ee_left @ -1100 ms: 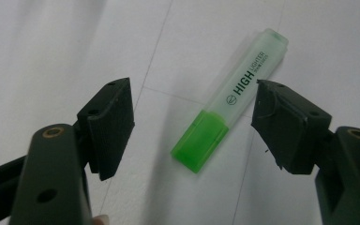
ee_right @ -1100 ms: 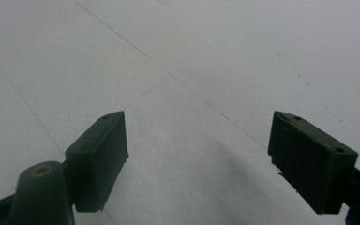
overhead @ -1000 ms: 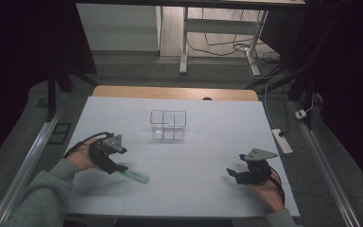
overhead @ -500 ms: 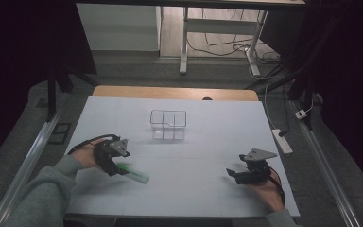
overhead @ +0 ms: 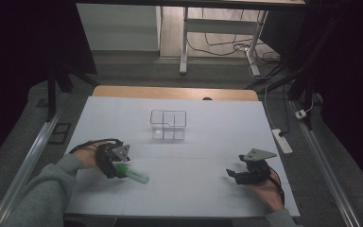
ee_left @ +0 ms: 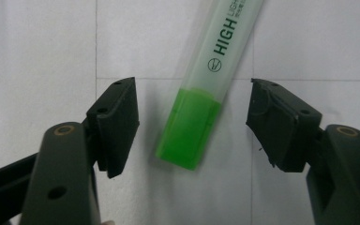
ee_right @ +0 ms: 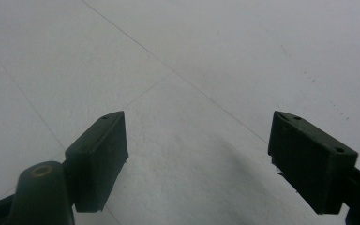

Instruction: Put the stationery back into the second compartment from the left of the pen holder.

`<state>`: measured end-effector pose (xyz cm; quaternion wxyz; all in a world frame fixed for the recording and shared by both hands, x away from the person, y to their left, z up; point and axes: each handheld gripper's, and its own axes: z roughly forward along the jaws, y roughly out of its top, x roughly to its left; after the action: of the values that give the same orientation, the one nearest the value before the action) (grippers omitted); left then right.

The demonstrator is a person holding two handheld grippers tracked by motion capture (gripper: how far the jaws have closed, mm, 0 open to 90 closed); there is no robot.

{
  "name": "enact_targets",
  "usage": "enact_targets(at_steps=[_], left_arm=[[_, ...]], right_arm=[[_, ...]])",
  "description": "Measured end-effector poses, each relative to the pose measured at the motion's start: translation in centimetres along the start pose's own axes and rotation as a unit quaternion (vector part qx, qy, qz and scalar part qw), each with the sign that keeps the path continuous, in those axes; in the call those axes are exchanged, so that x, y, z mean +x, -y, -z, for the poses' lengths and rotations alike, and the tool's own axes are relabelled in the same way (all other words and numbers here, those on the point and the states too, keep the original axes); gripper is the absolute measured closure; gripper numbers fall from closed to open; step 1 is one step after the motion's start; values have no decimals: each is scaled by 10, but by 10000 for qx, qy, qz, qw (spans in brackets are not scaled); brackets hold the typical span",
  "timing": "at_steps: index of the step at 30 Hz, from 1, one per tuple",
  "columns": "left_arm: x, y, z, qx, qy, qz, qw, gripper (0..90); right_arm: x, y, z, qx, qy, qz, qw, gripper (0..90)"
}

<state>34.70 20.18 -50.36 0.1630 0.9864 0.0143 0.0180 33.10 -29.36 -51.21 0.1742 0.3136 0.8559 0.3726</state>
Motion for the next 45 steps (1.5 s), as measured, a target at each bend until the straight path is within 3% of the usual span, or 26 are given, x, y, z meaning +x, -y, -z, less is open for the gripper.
enact_targets(at_steps=[8,21,27,32,35,38,45], left_arm=[[4,3,-8,241,87,-175,9995,468],[6,4,-8,128,281,-680,9972,664],[3,4,-7,131,215,-766,9967,667],[3,4,-6,108,229,-658,9975,667],[1,5,-3,-120,208,-478,9986,667],[-3,6,3,-506,65,-209,9985,667],[-9,4,8,-652,-150,97,9977,666]], right_arm=[[0,0,-1,15,-1,2,10000,194],[1,1,-3,113,11,36,9999,194],[1,1,-3,107,1,22,9999,194],[1,1,-2,58,10,18,10000,197],[1,1,-1,26,25,16,10000,198],[1,0,0,-4,34,32,10000,202],[3,-2,2,-103,52,62,9999,206]])
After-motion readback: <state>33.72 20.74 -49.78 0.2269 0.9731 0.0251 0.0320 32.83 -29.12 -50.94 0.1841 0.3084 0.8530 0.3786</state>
